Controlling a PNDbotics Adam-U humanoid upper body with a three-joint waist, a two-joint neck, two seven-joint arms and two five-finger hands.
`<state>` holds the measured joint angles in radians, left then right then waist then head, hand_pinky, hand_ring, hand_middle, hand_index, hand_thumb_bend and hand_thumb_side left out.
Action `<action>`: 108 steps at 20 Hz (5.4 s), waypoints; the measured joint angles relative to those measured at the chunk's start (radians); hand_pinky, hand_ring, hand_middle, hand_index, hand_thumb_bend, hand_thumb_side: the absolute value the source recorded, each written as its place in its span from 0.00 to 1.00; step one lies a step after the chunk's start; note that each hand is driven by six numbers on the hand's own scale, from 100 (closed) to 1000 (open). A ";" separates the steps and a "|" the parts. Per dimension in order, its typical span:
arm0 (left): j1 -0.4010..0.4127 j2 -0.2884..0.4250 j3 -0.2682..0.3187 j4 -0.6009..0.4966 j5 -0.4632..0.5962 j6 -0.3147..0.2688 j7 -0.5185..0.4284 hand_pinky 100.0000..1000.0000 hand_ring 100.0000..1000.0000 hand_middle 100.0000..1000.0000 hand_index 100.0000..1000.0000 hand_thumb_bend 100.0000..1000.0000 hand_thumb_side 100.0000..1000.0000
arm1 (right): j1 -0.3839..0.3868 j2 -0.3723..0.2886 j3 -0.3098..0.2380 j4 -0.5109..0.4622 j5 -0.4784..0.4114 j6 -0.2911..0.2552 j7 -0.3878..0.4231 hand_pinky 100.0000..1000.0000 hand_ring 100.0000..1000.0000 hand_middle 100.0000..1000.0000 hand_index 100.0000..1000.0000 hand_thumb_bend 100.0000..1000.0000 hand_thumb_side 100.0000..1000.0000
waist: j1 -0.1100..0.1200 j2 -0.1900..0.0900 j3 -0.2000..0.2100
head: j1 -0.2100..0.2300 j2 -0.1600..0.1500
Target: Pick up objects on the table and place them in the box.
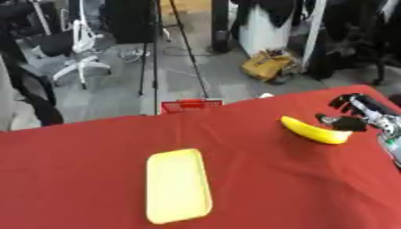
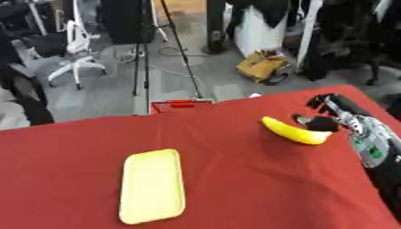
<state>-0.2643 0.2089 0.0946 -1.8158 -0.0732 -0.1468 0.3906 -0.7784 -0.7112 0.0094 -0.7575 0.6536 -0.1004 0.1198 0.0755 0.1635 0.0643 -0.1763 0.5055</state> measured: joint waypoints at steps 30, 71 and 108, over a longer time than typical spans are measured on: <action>-0.003 -0.009 -0.005 -0.003 0.008 -0.001 -0.010 0.62 0.75 0.78 0.83 0.80 0.92 | -0.003 0.038 0.028 0.002 0.182 -0.049 0.134 0.71 0.72 0.73 0.80 0.41 0.45 | 0.006 0.010 0.018 | -0.022 -0.019; -0.004 -0.009 -0.005 -0.003 0.007 -0.002 -0.011 0.62 0.76 0.78 0.83 0.80 0.92 | 0.014 0.043 0.009 0.034 0.343 0.022 0.097 0.63 0.68 0.70 0.80 0.41 0.45 | 0.006 0.010 0.018 | -0.026 -0.028; -0.004 -0.009 -0.006 -0.004 0.005 -0.003 -0.012 0.62 0.76 0.78 0.83 0.80 0.92 | 0.027 0.112 0.165 -0.378 0.107 -0.104 0.132 0.37 0.43 0.47 0.64 0.12 0.32 | 0.009 0.010 0.027 | -0.030 -0.031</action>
<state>-0.2687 0.2001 0.0889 -1.8194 -0.0679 -0.1496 0.3786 -0.7512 -0.5997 0.1740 -1.1352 0.7608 -0.2049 0.2515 0.0843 0.1731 0.0910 -0.2066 0.4740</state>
